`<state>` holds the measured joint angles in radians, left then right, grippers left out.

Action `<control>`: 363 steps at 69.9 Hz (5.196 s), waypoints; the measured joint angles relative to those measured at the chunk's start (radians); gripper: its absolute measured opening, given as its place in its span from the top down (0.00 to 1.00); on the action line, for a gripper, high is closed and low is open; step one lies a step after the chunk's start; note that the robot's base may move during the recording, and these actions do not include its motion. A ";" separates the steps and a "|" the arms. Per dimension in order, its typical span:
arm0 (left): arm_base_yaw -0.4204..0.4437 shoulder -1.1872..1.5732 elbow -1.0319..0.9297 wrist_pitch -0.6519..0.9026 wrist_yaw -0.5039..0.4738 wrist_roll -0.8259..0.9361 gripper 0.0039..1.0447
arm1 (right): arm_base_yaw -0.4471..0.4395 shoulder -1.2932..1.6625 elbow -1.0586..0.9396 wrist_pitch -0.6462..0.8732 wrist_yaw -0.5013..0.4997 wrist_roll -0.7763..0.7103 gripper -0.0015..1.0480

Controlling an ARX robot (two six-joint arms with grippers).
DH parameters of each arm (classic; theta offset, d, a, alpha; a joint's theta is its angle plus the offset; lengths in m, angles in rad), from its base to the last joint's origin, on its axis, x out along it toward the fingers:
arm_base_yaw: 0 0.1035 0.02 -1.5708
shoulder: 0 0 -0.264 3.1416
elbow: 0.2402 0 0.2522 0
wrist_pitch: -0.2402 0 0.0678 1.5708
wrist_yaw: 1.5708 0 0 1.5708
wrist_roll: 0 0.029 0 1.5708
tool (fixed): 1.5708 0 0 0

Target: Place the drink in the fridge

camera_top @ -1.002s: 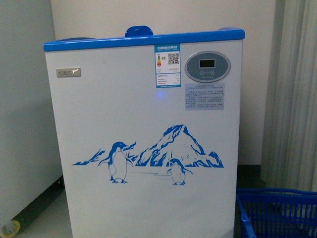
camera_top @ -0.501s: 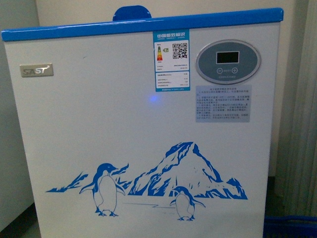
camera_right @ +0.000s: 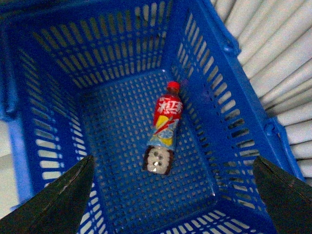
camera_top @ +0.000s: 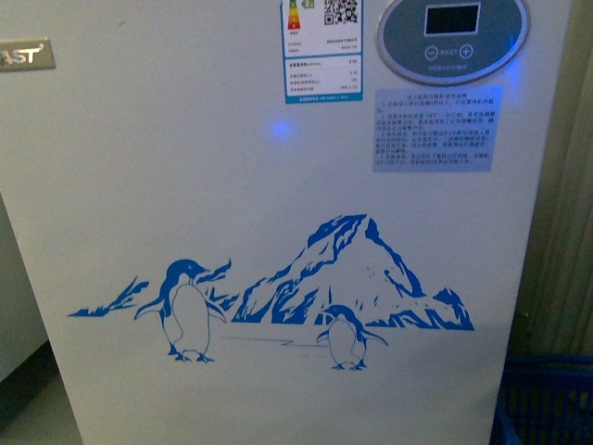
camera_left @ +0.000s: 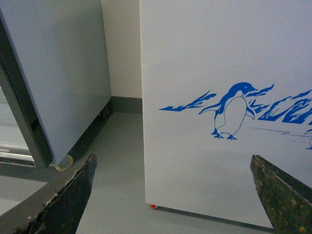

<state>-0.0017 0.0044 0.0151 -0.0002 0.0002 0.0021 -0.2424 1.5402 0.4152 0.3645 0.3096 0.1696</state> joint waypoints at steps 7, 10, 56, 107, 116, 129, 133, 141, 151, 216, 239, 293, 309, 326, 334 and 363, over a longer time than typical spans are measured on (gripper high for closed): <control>0.000 0.000 0.000 0.000 0.000 0.000 0.08 | -0.025 0.227 0.094 0.061 0.013 0.008 0.07; 0.000 0.000 0.000 0.000 0.000 0.000 0.08 | -0.033 0.310 0.135 0.077 0.013 0.015 0.07; 0.000 0.000 0.000 0.000 0.000 0.000 0.08 | -0.084 1.160 0.728 0.004 0.018 0.203 0.07; 0.000 0.000 0.000 0.000 0.000 0.000 0.08 | -0.126 1.411 0.995 -0.225 -0.019 0.244 0.15; 0.000 0.000 0.000 0.000 0.000 0.000 0.08 | -0.130 1.401 0.963 -0.201 -0.040 0.232 0.31; 0.000 0.000 0.000 0.000 0.000 0.000 0.08 | -0.123 1.279 0.809 -0.121 -0.093 0.225 0.50; 0.000 0.000 0.000 0.000 0.000 0.000 0.08 | -0.114 1.227 0.763 -0.101 -0.101 0.226 0.52; 0.000 0.000 0.000 0.000 0.000 0.000 0.08 | -0.093 1.056 0.637 -0.042 -0.109 0.218 0.54; 0.000 0.000 0.000 0.000 0.000 0.000 0.08 | -0.070 0.774 0.492 -0.018 -0.139 0.197 0.55; 0.000 0.000 0.000 0.000 0.000 0.000 0.08 | 0.073 -1.112 0.110 -0.341 -0.278 0.070 0.57; 0.000 0.000 0.000 0.000 0.000 0.000 0.08 | 0.095 -1.162 0.111 -0.370 -0.328 0.089 0.57; 0.000 -0.001 0.000 0.000 0.000 0.000 0.08 | 0.095 -1.162 0.107 -0.373 -0.326 0.100 0.57; 0.000 -0.001 0.000 0.000 0.000 0.000 0.08 | 0.095 -1.162 0.107 -0.373 -0.326 0.100 0.57; -0.012 0.111 0.050 -0.100 -0.014 -0.134 0.08 | 0.095 -1.162 0.107 -0.372 -0.326 0.100 0.57; 0.013 0.319 0.068 0.068 0.080 -0.181 0.08 | 0.095 -1.162 0.107 -0.372 -0.327 0.100 0.57; -0.050 1.313 0.612 0.671 0.435 0.198 0.08 | 0.095 -1.162 0.107 -0.372 -0.325 0.100 0.57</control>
<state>-0.0517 1.3170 0.6273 0.6712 0.4355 0.2005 -0.1474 0.3782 0.5224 -0.0074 -0.0158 0.2695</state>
